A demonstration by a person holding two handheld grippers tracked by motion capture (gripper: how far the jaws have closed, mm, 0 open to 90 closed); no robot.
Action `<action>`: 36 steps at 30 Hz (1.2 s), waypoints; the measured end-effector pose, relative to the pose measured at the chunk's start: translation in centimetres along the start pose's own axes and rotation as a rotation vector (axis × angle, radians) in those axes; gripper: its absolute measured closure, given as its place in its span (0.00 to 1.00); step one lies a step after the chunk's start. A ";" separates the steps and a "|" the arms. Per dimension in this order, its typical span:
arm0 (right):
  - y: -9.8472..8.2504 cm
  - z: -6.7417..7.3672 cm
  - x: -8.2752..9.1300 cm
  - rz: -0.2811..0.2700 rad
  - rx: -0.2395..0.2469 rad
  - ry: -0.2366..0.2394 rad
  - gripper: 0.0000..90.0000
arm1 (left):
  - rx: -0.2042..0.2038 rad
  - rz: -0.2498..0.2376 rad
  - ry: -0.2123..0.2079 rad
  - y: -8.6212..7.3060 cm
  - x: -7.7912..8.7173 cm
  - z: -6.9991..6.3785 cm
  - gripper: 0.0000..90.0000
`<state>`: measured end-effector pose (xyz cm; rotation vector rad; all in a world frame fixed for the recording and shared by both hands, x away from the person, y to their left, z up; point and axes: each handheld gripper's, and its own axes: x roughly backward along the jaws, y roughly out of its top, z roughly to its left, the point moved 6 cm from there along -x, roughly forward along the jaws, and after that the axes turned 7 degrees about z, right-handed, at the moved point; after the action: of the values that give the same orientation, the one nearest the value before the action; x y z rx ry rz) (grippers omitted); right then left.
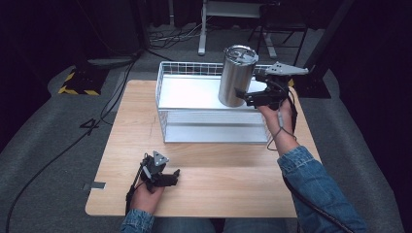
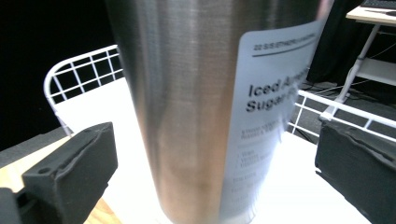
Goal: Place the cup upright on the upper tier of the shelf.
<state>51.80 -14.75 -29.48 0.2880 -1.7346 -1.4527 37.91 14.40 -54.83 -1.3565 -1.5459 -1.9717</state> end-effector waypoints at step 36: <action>-5.6 0.6 11.2 0.003 0.056 -0.070 0.00 | 0.002 -0.001 0.000 0.0 0.0 0.0 0.16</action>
<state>42.56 -23.21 -29.47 0.2664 -1.8332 -1.4290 37.87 14.38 -54.83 -1.3554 -1.5484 -1.9702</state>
